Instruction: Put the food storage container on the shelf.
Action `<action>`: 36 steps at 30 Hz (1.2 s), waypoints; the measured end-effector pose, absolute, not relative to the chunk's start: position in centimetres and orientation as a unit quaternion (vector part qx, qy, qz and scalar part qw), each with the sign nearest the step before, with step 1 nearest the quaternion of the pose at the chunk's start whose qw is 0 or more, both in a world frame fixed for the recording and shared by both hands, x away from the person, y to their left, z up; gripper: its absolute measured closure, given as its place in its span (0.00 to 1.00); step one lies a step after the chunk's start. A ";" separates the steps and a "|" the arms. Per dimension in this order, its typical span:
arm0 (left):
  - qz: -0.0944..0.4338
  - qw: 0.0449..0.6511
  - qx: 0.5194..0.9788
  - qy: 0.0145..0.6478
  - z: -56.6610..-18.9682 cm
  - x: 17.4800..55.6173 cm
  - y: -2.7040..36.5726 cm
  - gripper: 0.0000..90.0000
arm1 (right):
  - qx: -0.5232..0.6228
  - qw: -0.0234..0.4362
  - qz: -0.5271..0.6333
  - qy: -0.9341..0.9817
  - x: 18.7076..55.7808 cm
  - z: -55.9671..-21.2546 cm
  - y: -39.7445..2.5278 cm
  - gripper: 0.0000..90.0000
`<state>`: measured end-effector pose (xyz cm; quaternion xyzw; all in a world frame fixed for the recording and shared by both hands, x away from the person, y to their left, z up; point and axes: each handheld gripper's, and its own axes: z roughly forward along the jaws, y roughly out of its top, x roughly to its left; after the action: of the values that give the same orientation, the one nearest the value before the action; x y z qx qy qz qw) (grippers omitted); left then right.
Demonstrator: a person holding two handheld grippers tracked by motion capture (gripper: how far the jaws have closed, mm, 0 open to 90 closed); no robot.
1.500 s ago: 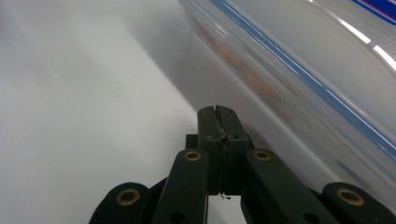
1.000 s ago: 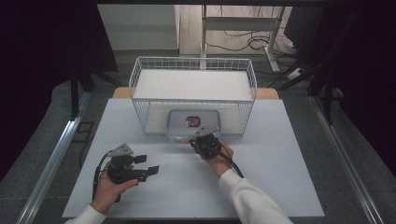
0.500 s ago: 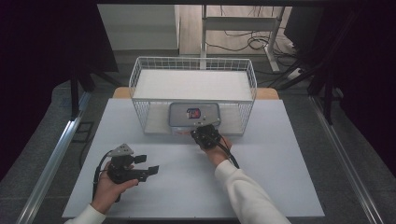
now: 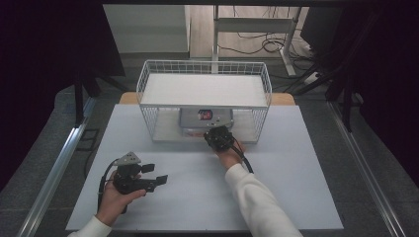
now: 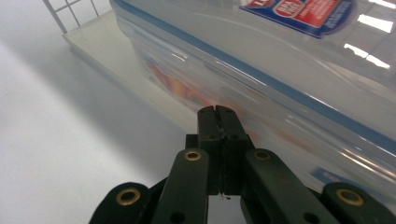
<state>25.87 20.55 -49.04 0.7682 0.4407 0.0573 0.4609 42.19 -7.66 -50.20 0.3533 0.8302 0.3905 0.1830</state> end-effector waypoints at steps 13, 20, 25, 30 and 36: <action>0.065 0.462 0.764 0.445 -48.9 25.7 20.7 0.28 | 0.323 0.139 0.425 0.834 36.3 -46.4 -14.6 0.99; 0.079 0.459 0.765 0.445 -48.9 25.5 20.3 0.28 | 0.282 0.091 0.456 0.839 31.9 -45.7 -19.0 0.76; 0.079 0.447 0.774 0.441 -49.1 25.5 19.8 0.28 | 0.284 0.107 0.443 0.844 29.2 -46.1 -21.2 0.48; 0.082 0.441 0.777 0.442 -49.2 25.4 19.6 0.27 | 0.308 0.110 0.429 0.842 28.3 -46.9 -23.2 0.39; 0.085 0.439 0.778 0.443 -49.2 25.2 19.7 0.27 | 0.330 0.110 0.419 0.838 27.5 -47.8 -24.5 0.35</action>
<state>25.15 19.71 -49.22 0.7775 0.4425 0.0854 0.4386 27.55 -24.48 -47.83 0.3303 0.8384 0.4194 0.1103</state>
